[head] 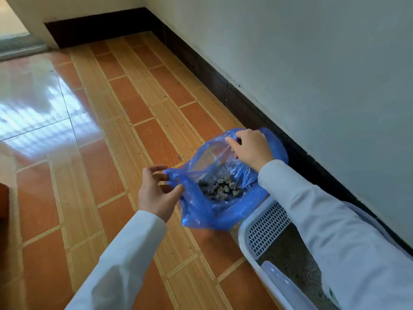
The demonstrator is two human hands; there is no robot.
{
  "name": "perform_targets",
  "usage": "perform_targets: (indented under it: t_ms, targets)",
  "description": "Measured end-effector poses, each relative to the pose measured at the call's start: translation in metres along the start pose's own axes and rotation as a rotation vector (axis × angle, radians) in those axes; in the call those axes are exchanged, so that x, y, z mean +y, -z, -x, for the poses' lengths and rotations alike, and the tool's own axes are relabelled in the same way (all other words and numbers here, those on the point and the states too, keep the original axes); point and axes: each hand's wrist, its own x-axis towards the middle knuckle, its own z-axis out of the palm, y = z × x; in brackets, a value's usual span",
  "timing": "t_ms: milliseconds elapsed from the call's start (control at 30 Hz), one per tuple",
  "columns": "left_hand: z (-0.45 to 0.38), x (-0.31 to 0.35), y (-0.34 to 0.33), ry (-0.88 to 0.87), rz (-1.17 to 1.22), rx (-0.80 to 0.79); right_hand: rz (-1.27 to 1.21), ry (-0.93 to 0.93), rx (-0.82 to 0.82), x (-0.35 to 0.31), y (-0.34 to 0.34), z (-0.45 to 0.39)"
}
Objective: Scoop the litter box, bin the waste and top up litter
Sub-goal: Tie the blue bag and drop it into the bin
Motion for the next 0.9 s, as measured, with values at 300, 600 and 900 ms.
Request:
perform_targets:
  t_ms: [300,600,900]
  targets:
    - [-0.01,0.127,0.009,-0.371,0.139,-0.293,-0.367,0.031,0.263,-0.066,0.123,0.017]
    - [-0.014,0.24,0.019,-0.885,-0.237,0.064,-0.401,0.043,0.518,-0.093,0.214,0.021]
    - [-0.022,0.276,0.042,-0.73,-0.364,0.231,-0.652,-0.191,0.371,-0.12,0.238,0.012]
